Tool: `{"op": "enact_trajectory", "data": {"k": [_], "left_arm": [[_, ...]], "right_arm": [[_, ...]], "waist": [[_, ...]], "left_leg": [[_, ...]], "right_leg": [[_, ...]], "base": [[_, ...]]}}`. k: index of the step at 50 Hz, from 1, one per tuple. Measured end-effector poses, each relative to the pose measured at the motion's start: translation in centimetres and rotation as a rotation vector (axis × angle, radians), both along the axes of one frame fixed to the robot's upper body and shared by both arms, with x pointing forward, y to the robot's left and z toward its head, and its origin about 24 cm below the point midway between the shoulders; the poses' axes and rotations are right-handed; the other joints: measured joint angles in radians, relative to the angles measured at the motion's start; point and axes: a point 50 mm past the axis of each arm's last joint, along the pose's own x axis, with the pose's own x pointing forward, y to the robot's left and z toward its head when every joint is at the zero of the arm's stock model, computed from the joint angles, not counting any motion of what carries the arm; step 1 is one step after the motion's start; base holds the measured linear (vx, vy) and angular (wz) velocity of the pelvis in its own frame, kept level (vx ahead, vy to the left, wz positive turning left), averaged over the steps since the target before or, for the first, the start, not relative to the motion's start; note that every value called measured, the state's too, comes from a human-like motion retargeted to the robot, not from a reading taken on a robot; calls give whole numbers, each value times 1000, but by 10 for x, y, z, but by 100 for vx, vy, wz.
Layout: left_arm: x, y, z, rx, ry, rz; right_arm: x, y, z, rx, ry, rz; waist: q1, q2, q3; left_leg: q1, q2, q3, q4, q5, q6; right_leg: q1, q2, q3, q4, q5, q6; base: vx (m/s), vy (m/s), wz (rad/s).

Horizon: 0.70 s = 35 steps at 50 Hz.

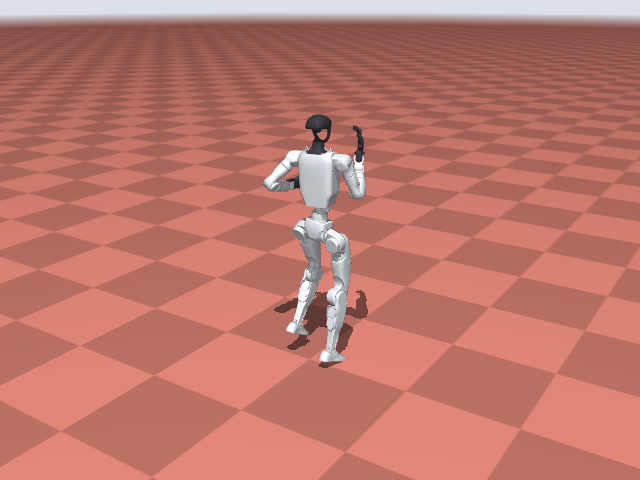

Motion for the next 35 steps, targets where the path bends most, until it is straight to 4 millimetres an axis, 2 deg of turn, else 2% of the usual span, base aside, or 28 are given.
{"op": "enact_trajectory", "data": {"k": [2, 3, 5, 7, 8, 10, 12, 14, 15, 16, 18, 20, 22, 23, 24, 25, 27, 28, 30, 32, 33, 35], "left_arm": [[15, -6, -3, 37, -59, 65], [27, -8, 0, 46, -109, 102], [54, -18, 14, 19, -245, 152], [89, -34, 37, 39, -426, 157], [109, -44, 56, 37, -529, 154], [141, -68, 109, 49, -767, 136], [150, -88, 166, 69, -1003, 134], [142, -94, 202, 64, -1169, 175], [136, -94, 213, 47, -1225, 204], [130, -92, 214, 10, -1242, 219], [123, -92, 211, -69, -1239, 210], [120, -95, 202, -125, -1191, 158], [120, -100, 190, -128, -1129, 85], [118, -103, 184, -128, -1098, 42], [116, -104, 179, -139, -1069, 8], [114, -104, 174, -154, -1042, -20], [111, -102, 163, -167, -995, -55], [110, -99, 155, -158, -972, -60], [109, -84, 132, -150, -884, -4], [102, -58, 92, -174, -707, 125], [94, -46, 69, -174, -603, 179], [70, -23, 33, -143, -411, 232]], "right_arm": [[3, 5, -21, -34, 112, 45], [5, 4, -31, -45, 179, 60], [10, 1, -51, -108, 301, 43], [20, -2, -77, -193, 438, -10], [25, -5, -94, -212, 524, -50], [23, -18, -125, -199, 687, -124], [5, -34, -142, -172, 786, -150], [-15, -46, -146, -218, 846, -143], [-24, -51, -145, -262, 870, -133], [-30, -54, -145, -308, 898, -127], [-41, -60, -150, -371, 973, -128], [-52, -68, -165, -397, 1081, -170], [-60, -78, -184, -411, 1194, -243], [-62, -82, -193, -415, 1240, -275], [-60, -85, -199, -407, 1270, -298], [-57, -88, -204, -393, 1293, -316], [-41, -86, -210, -346, 1281, -323], [-29, -83, -211, -320, 1251, -324], [7, -71, -201, -248, 1135, -333], [51, -49, -162, -182, 914, -324], [67, -36, -134, -160, 781, -307], [82, -16, -77, -106, 530, -273]], "waist": [[-18, 111, 11], [-41, 158, 29], [-122, 211, 78], [-216, 212, 142], [-253, 195, 184], [-282, 181, 259], [-265, 195, 264], [-282, 201, 201], [-307, 206, 158], [-351, 219, 120], [-424, 238, 59], [-457, 231, 25], [-435, 156, -15], [-411, 95, -39], [-377, 48, -42], [-339, 7, -36], [-232, -24, 26], [-187, -27, 55], [-139, -7, 116], [-114, 27, 223], [-99, 33, 266], [-76, 21, 275]], "left_leg": [[216, 92, -38, -394, 88, -65], [305, 132, -38, -532, 57, -90], [423, 172, -24, -676, -172, -105], [439, 164, -50, -670, -385, -35], [413, 147, -82, -596, -466, 34], [297, 140, -138, -362, -575, 106], [226, 163, -135, -296, -568, 59], [241, 170, -116, -413, -483, 4], [262, 169, -113, -500, -419, -17], [293, 170, -130, -590, -328, -39], [351, 174, -176, -740, -128, -84], [397, 163, -217, -825, 59, -121], [349, 80, -175, -692, 80, -98], [261, 14, -121, -495, 12, -64], [148, -23, -62, -231, -74, -37], [22, -45, -1, 65, -168, -14], [-202, -18, 67, 616, -311, 2], [-323, -3, 81, 863, -364, 0], [-578, 15, 76, 1268, -416, -11], [-722, 22, 60, 1477, -430, -20], [-762, 26, 62, 1520, -436, -13], [-835, 24, 73, 1512, -422, 20]], "right_leg": [[-192, 78, -64, 504, -212, -61], [-288, 104, -86, 763, -310, -77], [-498, 114, -110, 1266, -443, -48], [-645, 117, -96, 1635, -601, -71], [-705, 111, -85, 1783, -634, -67], [-806, 130, -80, 1968, -671, -71], [-877, 167, -87, 1991, -667, -94], [-880, 167, -89, 1898, -626, -117], [-858, 159, -92, 1819, -594, -125], [-792, 158, -105, 1687, -541, -117], [-621, 172, -125, 1357, -401, -85], [-389, 188, -126, 921, -218, -33], [-157, 142, -69, 415, -28, 16], [-65, 83, -23, 188, 45, 33], [2, 31, 8, 41, 46, 33], [58, -17, 31, -65, 11, 26], [136, -55, 22, -129, -211, -7], [158, -62, 9, -151, -312, -25], [177, -45, -8, -181, -455, -86], [158, -14, 28, -63, -547, -164], [121, -9, 50, 45, -581, -184], [59, -18, 71, 159, -589, -177]], "base": [[4, 7, -93], [-1, 8, -20], [-9, 8, 61], [-25, 6, 120], [-30, 2, 126], [-24, -2, 92], [-3, -3, 5], [17, -4, -18], [26, -6, 30], [29, -8, 67], [30, -12, 111], [27, -13, 120], [16, -14, 84], [5, -13, 34], [-1, -11, -3], [-6, -8, -49], [-11, -6, -76], [-19, -6, -49], [-25, -6, -22], [-22, -3, -72], [-10, -1, -90], [6, 0, -52]]}}
